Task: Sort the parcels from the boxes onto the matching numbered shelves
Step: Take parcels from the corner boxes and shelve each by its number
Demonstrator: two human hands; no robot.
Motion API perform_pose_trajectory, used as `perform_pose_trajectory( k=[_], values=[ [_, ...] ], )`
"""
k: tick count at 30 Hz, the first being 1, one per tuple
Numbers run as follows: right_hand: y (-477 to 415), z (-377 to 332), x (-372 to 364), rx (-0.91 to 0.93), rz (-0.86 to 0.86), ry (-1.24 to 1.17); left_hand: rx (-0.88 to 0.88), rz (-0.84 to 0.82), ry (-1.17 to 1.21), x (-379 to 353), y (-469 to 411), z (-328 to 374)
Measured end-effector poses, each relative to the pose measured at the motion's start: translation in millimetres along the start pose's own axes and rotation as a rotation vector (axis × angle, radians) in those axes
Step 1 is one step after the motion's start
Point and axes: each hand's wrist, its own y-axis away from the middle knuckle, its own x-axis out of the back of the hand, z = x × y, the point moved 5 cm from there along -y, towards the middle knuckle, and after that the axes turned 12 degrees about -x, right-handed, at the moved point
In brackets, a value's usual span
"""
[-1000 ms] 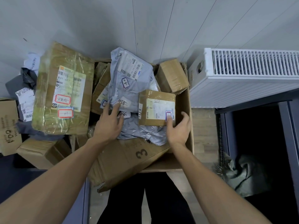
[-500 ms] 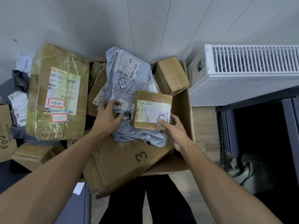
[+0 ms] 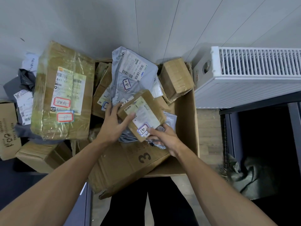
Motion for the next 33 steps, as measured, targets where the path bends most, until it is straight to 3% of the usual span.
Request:
perform_pose_trajectory(
  k=[4, 9, 12, 17, 21, 24, 33],
  values=[
    [8.7, -0.1, -3.3, -0.063, -0.027, 0.136, 0.032, 0.137, 0.023, 14.8, 0.3, -6.5],
    [-3.2, -17.9, 17.8, 0.060, 0.297, 0.009, 0.005, 0.064, 0.014, 20.4, 7.5, -18.1],
    [-22.6, -40.0, 17.9, 0.115, 0.362, 0.127, 0.024, 0.055, 0.053, 21.1, 11.9, -29.1],
    [-49.0, -68.9, -6.5, 0.113, 0.239, 0.179, 0.029, 0.029, 0.132, 17.6, 20.4, -34.5],
    [-69.2, -73.7, -24.5, 0.036, 0.201, 0.120, 0.117, -0.044, 0.192, 13.6, 30.2, -49.9],
    [-75.7, -74.2, -35.9, -0.020, 0.168, 0.049, 0.205, -0.008, 0.235, 15.7, 35.8, -64.3],
    [-68.7, -77.9, -26.2, 0.105, 0.202, -0.143, 0.178, -0.014, 0.178, 16.2, 32.2, -61.7]
  ],
)
